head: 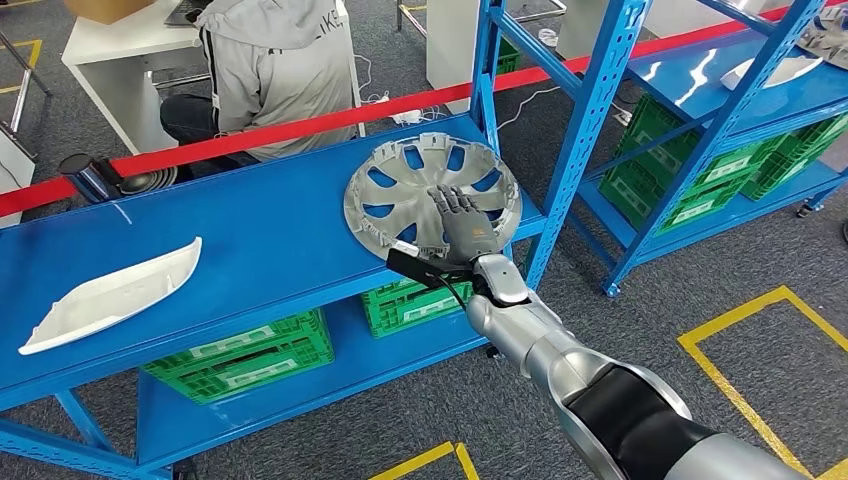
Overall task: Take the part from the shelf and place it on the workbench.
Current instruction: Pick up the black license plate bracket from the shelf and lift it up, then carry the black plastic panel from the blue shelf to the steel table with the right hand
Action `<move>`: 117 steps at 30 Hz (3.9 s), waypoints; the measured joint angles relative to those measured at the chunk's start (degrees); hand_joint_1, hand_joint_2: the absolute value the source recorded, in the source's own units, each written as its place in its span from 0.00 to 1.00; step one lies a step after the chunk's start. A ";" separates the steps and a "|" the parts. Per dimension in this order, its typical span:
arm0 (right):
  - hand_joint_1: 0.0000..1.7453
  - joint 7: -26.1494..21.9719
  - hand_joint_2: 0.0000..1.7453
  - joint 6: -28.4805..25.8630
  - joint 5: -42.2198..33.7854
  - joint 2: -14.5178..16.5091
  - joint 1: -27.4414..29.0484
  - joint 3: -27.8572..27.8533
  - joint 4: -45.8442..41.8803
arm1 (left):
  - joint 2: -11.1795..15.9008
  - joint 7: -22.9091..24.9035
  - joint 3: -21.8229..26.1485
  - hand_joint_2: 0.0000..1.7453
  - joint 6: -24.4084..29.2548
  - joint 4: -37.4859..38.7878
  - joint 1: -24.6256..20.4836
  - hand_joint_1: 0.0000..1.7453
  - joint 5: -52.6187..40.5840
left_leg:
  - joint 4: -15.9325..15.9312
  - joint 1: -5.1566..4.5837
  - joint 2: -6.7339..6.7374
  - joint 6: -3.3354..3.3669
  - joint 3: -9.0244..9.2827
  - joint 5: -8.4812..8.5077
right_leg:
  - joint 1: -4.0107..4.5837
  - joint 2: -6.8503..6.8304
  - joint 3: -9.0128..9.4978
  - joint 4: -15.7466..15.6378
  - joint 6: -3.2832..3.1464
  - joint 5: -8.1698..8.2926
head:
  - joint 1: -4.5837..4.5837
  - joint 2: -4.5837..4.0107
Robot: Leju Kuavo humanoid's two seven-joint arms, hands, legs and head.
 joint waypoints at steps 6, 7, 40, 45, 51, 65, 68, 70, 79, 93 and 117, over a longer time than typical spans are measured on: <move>1.00 1.46 1.00 1.46 2.27 0.00 -0.08 2.20 -0.02 | -0.11 0.02 0.00 0.00 0.01 0.00 -0.03 0.00 -0.18 | 0.00 0.00 0.01 0.00 0.00 0.00 | -0.01 0.01 0.00 0.00 0.00 0.00 | 0.00 0.00; 1.00 1.19 1.00 1.95 2.24 0.00 -0.09 2.30 -0.02 | -0.12 0.02 0.00 0.00 0.02 0.00 -0.03 0.00 -0.18 | 0.01 0.00 0.00 0.00 0.00 0.00 | -0.01 0.00 0.00 0.00 0.00 0.00 | 0.00 -0.01; 0.95 -2.47 1.00 4.92 3.33 0.02 -0.25 3.47 -0.01 | -0.51 -3.70 -1.86 0.00 4.07 0.00 -0.04 0.00 -4.11 | 0.01 0.00 -0.05 0.00 -0.03 0.00 | -0.01 -0.04 0.00 0.00 0.01 -0.01 | 0.01 -0.01; 0.95 -2.47 1.00 4.91 3.50 0.02 -0.26 3.53 -0.01 | -0.49 -3.72 -2.36 1.00 5.05 0.00 -0.03 0.00 -4.15 | 0.01 0.00 -0.05 0.00 -0.04 0.00 | -0.01 -0.04 0.00 0.00 0.01 -0.01 | 0.01 0.01; 0.95 -3.13 1.00 3.39 3.85 0.17 -0.26 3.54 -0.01 | -0.24 -4.81 -2.64 1.00 7.84 -0.04 -0.20 0.00 -4.60 | 0.01 0.00 -0.06 0.00 -0.04 0.00 | -0.01 -0.04 0.00 0.00 0.01 -0.01 | 0.01 0.01; 0.95 -17.21 1.00 2.56 -17.24 1.74 6.46 -2.83 -17.96 | 0.09 -2.09 -4.51 1.00 2.31 -0.02 0.65 0.00 -6.45 | -0.01 0.00 -0.14 0.00 -0.10 0.00 | 0.01 -0.07 -0.05 0.00 0.04 -0.06 | 0.01 0.00; 0.95 -19.04 1.00 3.22 -22.23 1.73 10.47 -4.27 -27.68 | 0.24 -2.27 -4.57 1.00 1.69 -0.02 1.08 0.00 -5.45 | -0.01 0.00 -0.15 0.00 -0.16 -0.01 | 0.00 -0.09 -0.08 0.00 0.05 -0.07 | 0.00 0.00; 0.95 -20.61 1.00 3.74 -25.05 1.72 12.83 -4.72 -34.05 | 0.35 -2.55 -4.54 1.00 1.73 -0.02 1.45 0.00 -4.37 | -0.01 0.00 -0.11 0.01 -0.17 -0.03 | -0.01 -0.05 -0.12 0.00 0.05 -0.07 | 0.00 0.01; 0.95 -23.73 1.00 3.92 -31.70 1.60 18.89 -4.86 -55.47 | 0.71 -3.15 -4.33 1.00 1.84 -0.02 2.72 0.00 -2.96 | -0.01 -0.01 -0.08 0.02 -0.17 -0.04 | -0.01 -0.03 -0.13 -0.01 0.07 -0.08 | -0.01 0.00; 0.95 -26.58 1.00 21.13 -46.56 0.49 24.81 -3.50 -73.56 | 0.78 -3.03 -4.33 1.00 2.98 -0.02 3.19 0.00 -4.26 | -0.01 0.00 -0.08 0.02 -0.15 -0.04 | 0.00 -0.05 -0.11 -0.01 0.07 -0.08 | 0.00 0.00; 0.95 -26.82 1.00 23.59 -47.57 -0.97 26.31 -1.33 -82.63 | 0.67 -3.02 -4.33 1.00 4.02 -0.04 3.29 0.00 -4.64 | 2.04 1.10 0.01 -0.29 -2.03 0.49 | -1.49 0.24 1.48 1.91 2.79 -2.43 | 0.86 -0.01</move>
